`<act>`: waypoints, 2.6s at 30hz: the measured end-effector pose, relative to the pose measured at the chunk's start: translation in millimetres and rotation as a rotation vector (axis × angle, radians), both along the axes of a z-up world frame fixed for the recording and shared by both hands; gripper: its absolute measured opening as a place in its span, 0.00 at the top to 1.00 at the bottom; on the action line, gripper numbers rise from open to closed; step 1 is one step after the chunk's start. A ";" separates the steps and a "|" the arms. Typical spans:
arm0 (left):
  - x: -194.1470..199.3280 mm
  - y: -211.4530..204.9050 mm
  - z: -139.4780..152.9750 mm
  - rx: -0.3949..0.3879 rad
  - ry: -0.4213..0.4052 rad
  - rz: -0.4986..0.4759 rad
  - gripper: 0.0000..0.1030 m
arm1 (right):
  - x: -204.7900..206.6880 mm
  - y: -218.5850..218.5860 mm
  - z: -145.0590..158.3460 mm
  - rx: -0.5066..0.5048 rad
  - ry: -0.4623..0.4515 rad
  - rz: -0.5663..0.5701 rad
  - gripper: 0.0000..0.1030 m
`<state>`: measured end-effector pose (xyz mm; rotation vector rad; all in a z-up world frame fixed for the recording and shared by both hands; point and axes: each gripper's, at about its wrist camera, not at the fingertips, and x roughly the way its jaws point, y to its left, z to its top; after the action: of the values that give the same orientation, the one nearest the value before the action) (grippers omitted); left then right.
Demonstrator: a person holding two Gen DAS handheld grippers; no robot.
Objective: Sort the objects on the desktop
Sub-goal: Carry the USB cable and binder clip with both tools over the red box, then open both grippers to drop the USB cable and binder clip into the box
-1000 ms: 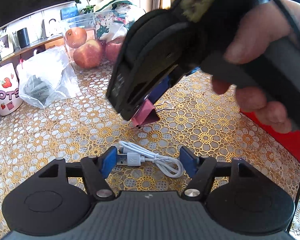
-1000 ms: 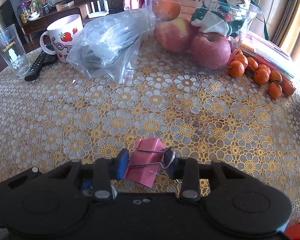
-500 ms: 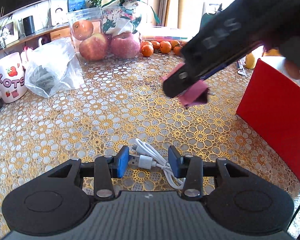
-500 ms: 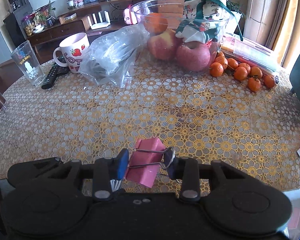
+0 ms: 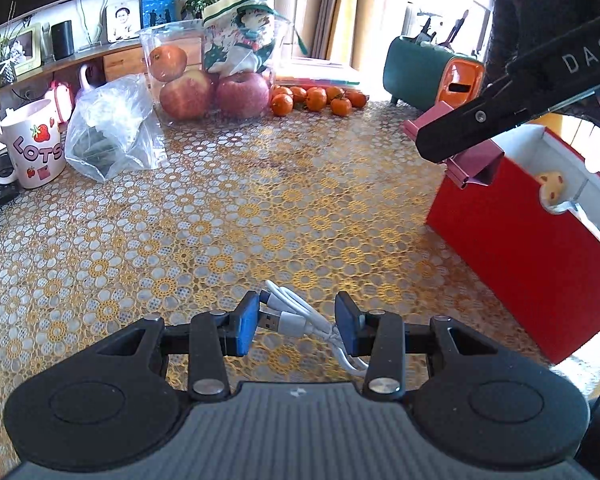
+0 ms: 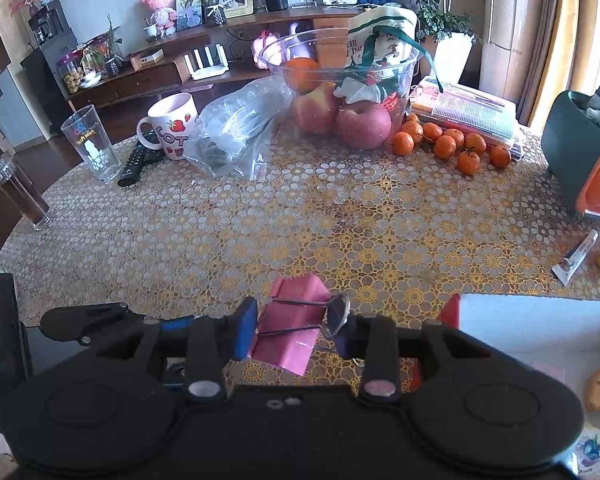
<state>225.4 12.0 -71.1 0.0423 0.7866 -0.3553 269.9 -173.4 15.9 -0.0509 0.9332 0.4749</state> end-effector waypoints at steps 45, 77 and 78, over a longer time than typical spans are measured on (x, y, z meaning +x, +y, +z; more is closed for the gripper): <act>-46.9 -230.7 104.3 0.027 -0.077 -0.303 0.61 | -95.6 -253.6 12.0 -0.004 -0.068 -0.314 0.63; 50.3 -282.0 25.4 0.161 0.049 -0.219 0.61 | -75.3 -259.2 -56.3 -0.054 0.055 -0.278 0.63; 50.1 -281.9 23.5 0.162 0.056 -0.221 0.61 | -75.2 -258.9 -57.0 -0.057 0.053 -0.279 0.63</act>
<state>275.5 -269.8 -47.6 0.2739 0.8676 -0.5026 194.7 -432.3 -41.0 0.0409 0.9885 0.1917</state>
